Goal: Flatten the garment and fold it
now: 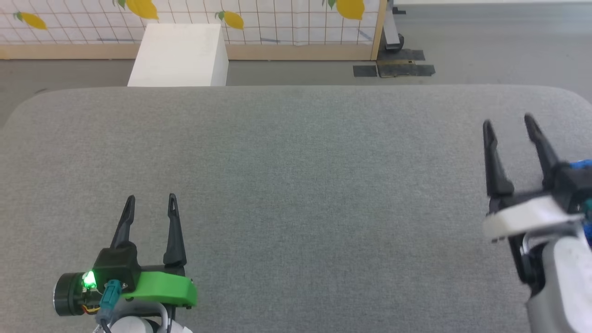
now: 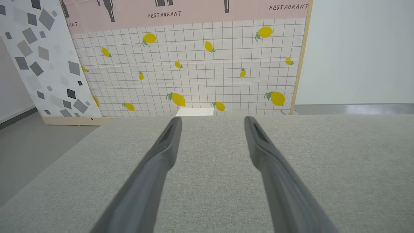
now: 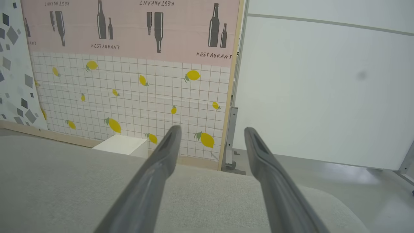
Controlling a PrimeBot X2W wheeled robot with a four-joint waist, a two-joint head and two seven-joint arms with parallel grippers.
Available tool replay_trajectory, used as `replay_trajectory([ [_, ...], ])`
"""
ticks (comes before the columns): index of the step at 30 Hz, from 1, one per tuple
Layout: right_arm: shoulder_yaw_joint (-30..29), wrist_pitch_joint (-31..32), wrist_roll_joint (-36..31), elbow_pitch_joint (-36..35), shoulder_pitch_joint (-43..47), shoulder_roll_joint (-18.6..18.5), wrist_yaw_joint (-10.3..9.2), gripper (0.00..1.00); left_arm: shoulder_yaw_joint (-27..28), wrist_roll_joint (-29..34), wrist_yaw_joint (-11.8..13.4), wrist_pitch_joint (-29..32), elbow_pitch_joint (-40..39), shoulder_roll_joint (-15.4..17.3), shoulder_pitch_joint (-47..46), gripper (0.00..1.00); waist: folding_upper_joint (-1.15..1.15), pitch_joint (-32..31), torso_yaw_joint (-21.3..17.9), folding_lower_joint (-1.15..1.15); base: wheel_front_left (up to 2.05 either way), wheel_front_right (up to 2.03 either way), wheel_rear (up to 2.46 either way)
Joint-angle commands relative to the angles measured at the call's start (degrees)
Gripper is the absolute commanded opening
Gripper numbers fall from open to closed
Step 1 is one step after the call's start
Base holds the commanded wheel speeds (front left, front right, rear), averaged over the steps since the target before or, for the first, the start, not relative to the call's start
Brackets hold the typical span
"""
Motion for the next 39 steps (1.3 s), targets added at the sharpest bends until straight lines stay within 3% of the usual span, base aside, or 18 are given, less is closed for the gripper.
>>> replay_trajectory([
  [1, -0.9, -0.32, 0.11, -1.0, 2.65, 1.14, -0.09, 1.0, -0.07, -0.1, -0.4, -0.22, 0.28, -0.17, 0.71, 1.0, 0.0, -0.86, 0.7, 0.01, 0.0, 0.0, 0.0],
  [7, -2.21, -0.32, 0.16, -4.89, 11.41, 4.42, -0.09, 1.0, -0.04, -0.18, -0.63, -0.22, 1.22, -0.42, 1.93, 1.0, 0.0, -2.37, 0.86, 0.01, 0.0, 0.0, 0.0],
  [17, -0.47, 0.92, 1.13, -9.32, 19.09, 6.31, -0.09, 1.0, 0.06, -0.24, -1.15, -0.22, 2.45, -0.7, 3.46, 1.0, 0.0, -4.51, 0.53, 0.01, 0.0, 0.0, 0.0],
  [36, -0.94, 3.27, 3.24, -12.51, 21.94, 6.81, -0.09, 1.0, 0.25, -0.52, -1.82, -0.22, 2.31, -0.98, 4.68, 1.0, 0.0, -4.82, 0.76, 0.01, 0.0, 0.0, 0.0],
  [37, -1.02, 3.15, 3.03, -12.18, 21.15, 6.69, 0.0, 0.0, 0.15, -0.12, -1.55, 0.01, 2.26, -0.7, 3.86, 0.0, 0.0, -4.82, 0.76, 0.01, 0.0, 0.0, 0.0],
  [39, -1.02, 3.17, 3.01, -12.15, 21.14, 6.68, 0.0, 0.0, 0.13, -0.07, -1.55, 0.11, 2.26, -0.69, 3.81, 0.0, 0.0, -4.81, 0.76, 0.01, 0.0, 0.0, 0.0],
])
